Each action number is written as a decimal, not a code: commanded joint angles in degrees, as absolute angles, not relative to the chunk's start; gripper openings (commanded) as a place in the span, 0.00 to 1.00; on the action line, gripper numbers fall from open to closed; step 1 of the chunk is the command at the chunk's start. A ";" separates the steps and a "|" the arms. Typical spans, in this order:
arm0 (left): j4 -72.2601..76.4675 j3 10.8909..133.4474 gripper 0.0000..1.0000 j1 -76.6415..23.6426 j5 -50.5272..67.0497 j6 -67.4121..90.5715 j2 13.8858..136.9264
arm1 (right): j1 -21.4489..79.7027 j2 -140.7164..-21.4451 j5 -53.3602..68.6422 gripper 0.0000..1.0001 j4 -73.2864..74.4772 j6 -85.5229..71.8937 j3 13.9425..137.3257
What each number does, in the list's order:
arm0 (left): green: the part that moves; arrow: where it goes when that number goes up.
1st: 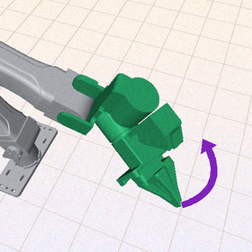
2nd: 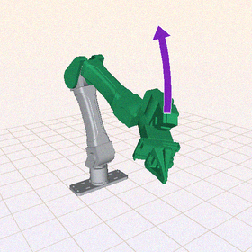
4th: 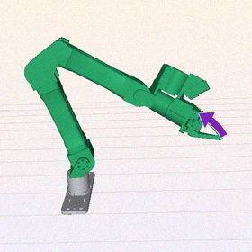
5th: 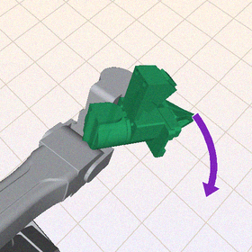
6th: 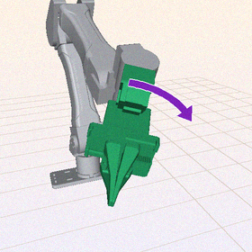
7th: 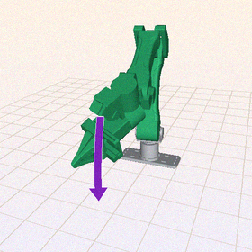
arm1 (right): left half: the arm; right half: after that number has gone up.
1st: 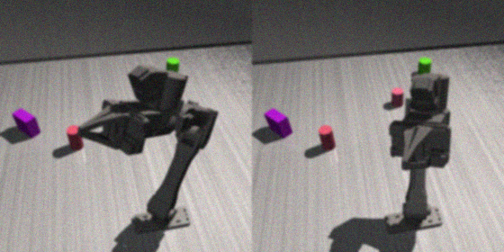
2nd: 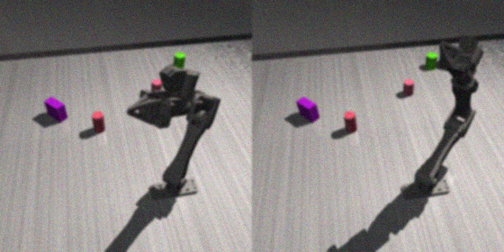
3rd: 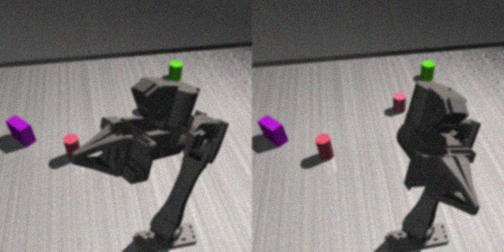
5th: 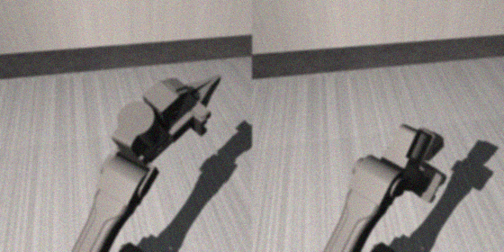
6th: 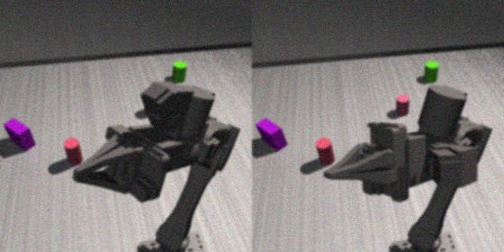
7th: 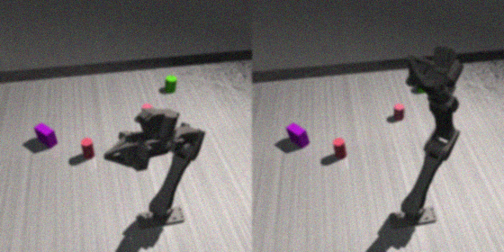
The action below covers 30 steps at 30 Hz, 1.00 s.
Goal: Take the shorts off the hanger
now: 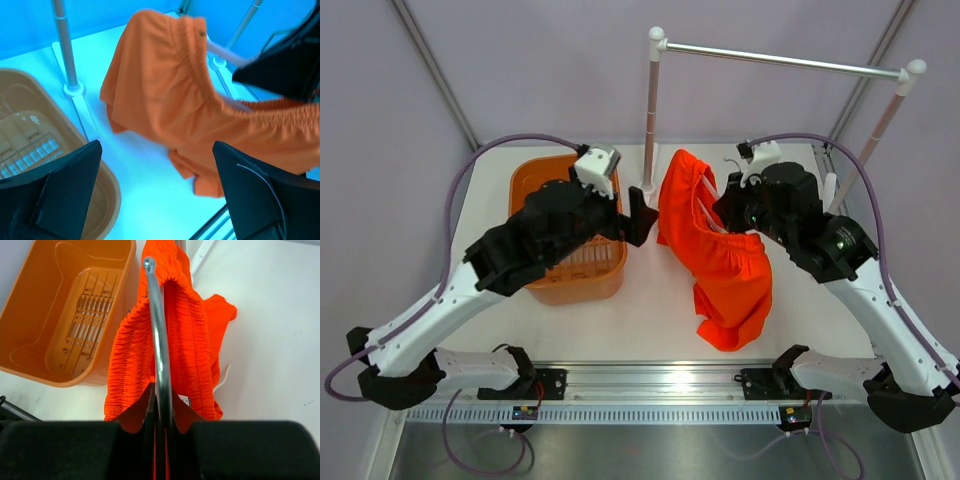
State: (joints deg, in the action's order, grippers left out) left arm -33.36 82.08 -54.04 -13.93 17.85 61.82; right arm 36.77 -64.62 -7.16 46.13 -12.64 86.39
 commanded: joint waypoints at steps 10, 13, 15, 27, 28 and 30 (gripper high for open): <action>-35.68 104.05 0.99 -62.49 -33.04 17.84 86.65 | 42.71 -62.40 -16.17 0.00 42.10 -14.24 85.17; -36.30 105.90 0.99 -62.58 -34.80 18.28 89.99 | 43.50 -62.31 -16.52 0.00 42.80 -14.68 85.34; -35.43 105.56 0.98 -62.58 -35.50 18.37 91.05 | 43.77 -61.79 -16.61 0.00 43.15 -14.94 85.17; -36.12 108.10 0.36 -60.21 -35.51 17.76 95.45 | 44.74 -59.06 -15.65 0.00 44.91 -15.82 84.38; -35.95 108.02 0.16 -59.94 -35.25 17.58 95.54 | 44.74 -58.80 -15.56 0.00 45.00 -15.82 84.20; -35.51 107.93 0.00 -59.15 -35.24 17.32 95.45 | 44.82 -58.27 -15.21 0.00 45.17 -15.91 83.67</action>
